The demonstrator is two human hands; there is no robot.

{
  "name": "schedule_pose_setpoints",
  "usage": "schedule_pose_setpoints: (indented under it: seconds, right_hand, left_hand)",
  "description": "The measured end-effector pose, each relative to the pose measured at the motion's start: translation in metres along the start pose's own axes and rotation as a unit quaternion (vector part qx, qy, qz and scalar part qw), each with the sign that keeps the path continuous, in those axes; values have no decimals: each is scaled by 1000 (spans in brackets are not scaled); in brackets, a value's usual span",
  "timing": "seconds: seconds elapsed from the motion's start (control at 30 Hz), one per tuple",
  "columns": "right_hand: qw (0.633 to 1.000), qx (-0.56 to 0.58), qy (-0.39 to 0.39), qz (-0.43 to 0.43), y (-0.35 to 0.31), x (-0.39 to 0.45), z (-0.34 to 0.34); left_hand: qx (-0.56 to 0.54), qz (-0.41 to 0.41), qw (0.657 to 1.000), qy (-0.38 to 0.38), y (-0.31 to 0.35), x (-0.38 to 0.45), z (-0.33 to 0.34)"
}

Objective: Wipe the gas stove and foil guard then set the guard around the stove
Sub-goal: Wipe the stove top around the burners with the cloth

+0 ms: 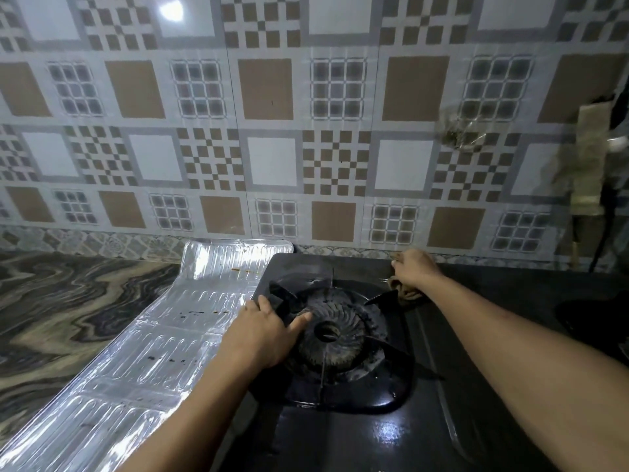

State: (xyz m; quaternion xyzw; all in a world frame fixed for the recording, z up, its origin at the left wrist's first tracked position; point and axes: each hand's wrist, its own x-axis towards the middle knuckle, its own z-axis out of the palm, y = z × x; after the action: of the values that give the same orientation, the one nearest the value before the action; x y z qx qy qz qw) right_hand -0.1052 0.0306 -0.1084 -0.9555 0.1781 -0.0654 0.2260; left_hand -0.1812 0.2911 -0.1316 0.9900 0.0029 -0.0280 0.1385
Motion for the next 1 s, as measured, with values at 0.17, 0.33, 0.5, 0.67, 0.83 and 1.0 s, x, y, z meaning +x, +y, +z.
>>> schedule_pose_setpoints:
  seconds: [0.17, 0.33, 0.5, 0.67, 0.83, 1.0]
  right_hand:
    - [993, -110, 32, 7, -5, -5, -12]
    - [983, -180, -23, 6, -15, -6, -19]
    - [982, -176, -63, -4, -27, 7, -14]
    - [982, -172, -75, -12, -37, 17, -8]
    - [985, -153, -64, -49, -59, 18, 14]
    - [982, -149, -79, -87, -79, 21, 27]
  left_hand:
    - [-2, -7, 1000, 3, -1, 0, 0]
    - [-8, -4, 1000, 10, -3, 2, 3]
    - [0, 0, 1000, 8, -3, 3, 2]
    - [-8, 2, 1000, 7, -4, 2, 3]
    - [-5, 0, 1000, 5, -1, 1, 2]
    - [-6, -9, 1000, 0, -1, 0, 2]
